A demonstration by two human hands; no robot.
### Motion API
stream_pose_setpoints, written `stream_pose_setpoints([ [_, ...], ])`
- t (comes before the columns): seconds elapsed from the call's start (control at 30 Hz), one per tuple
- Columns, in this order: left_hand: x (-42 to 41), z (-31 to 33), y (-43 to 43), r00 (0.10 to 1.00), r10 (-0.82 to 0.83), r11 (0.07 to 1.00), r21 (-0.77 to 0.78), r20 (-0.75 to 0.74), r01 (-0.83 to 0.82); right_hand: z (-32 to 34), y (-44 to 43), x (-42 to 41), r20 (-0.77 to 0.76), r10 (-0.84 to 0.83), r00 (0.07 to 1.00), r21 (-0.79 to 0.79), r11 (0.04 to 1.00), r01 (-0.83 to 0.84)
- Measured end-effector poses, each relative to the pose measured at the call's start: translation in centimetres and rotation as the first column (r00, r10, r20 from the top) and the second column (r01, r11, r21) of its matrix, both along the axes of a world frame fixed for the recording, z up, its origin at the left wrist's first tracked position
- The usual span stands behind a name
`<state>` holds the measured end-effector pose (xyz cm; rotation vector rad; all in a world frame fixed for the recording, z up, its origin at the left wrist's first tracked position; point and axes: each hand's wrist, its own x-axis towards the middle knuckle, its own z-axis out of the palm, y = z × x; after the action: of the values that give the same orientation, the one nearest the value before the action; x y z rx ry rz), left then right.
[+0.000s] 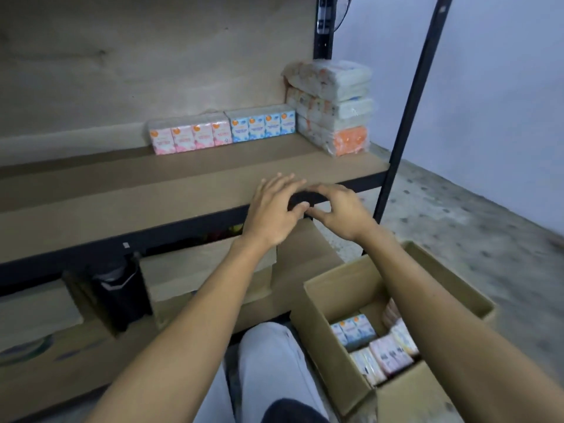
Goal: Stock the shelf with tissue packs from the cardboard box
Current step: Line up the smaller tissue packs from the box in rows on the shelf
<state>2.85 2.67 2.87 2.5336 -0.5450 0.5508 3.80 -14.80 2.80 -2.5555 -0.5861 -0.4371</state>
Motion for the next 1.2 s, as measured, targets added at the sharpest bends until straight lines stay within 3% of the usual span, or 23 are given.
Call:
stream_pose_setpoints([
  [0.17, -2.2, -4.0, -3.8, 0.993, -0.119, 0.993, 0.009, -0.025, 0.119, -4.2, -4.5, -2.8, -0.025, -0.116, 0.993, -0.011, 0.993, 0.116],
  [0.33, -3.0, -9.0, -7.1, 0.946, -0.181, 0.983, -0.011, -0.269, 0.185, -10.1, -9.6, -4.2, -0.189, -0.234, 0.954, -0.027, 0.972, 0.233],
  [0.5, -2.7, -14.8, -10.2, 0.830, -0.167, 0.976, 0.029, -0.532, 0.215, -16.6, -13.3, -4.7, -0.359, -0.337, 0.871, -0.116, 0.941, 0.317],
  [0.63, -1.7, -19.1, -12.5, 0.670, -0.175, 0.974, -0.029, -0.721, 0.223, -20.4, -15.7, -3.9, -0.421, -0.393, 0.818, -0.163, 0.919, 0.358],
  [0.9, 2.4, -26.9, -16.2, 0.484, -0.099, 0.989, -0.034, -0.869, 0.141, -26.0, -20.3, -0.2, -0.466, -0.475, 0.746, -0.274, 0.880, 0.389],
  [1.2, 6.2, -35.2, -18.4, 0.428, -0.025, 0.981, 0.059, -0.903, 0.184, -31.2, -24.2, 3.0, -0.442, -0.586, 0.679, -0.357, 0.810, 0.466],
])
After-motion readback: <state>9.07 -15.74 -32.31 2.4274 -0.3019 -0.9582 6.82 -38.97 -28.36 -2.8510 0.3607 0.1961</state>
